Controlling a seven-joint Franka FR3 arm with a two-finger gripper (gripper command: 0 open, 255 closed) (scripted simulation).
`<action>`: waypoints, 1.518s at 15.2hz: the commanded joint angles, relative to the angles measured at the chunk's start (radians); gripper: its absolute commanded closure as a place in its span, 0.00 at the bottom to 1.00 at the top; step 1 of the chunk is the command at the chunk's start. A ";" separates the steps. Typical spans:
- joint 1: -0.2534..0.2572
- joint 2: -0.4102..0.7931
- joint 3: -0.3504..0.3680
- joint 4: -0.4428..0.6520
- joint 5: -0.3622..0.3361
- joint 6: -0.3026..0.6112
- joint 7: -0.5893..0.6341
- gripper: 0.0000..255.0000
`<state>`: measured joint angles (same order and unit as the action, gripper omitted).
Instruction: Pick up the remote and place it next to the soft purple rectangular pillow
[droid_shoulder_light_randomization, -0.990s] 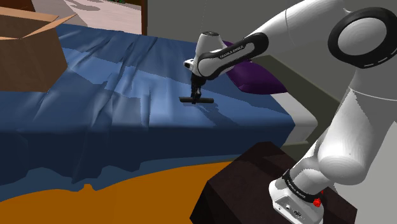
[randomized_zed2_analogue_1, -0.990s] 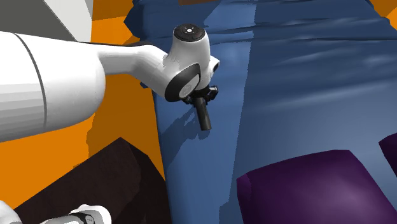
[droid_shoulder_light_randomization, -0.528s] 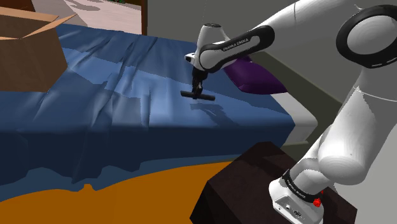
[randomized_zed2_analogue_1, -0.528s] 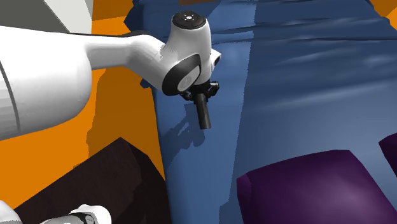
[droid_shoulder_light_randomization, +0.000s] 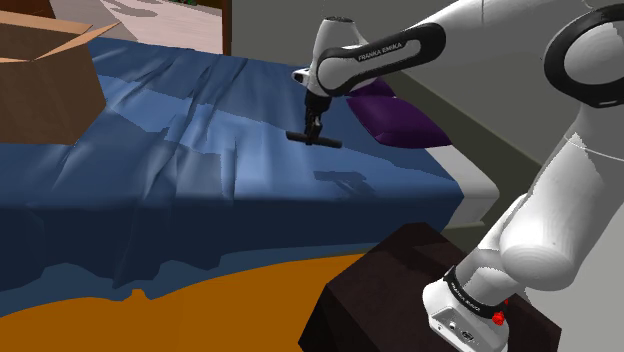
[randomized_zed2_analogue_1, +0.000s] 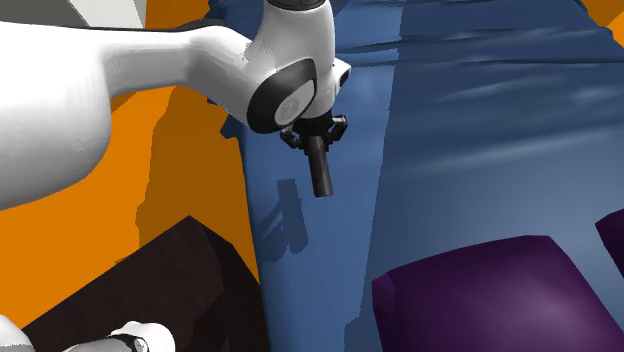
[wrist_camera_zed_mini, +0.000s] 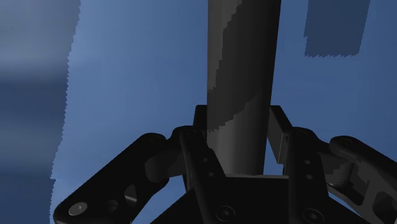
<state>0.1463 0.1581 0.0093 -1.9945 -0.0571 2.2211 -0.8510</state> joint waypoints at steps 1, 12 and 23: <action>0.000 -0.010 0.000 0.013 0.001 -0.023 -0.001 1.00; 0.001 -0.059 0.001 0.102 0.006 -0.161 -0.008 1.00; -0.011 -0.097 -0.008 0.184 0.011 -0.280 -0.036 1.00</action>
<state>0.1423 0.0703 0.0072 -1.8043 -0.0472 1.9437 -0.8743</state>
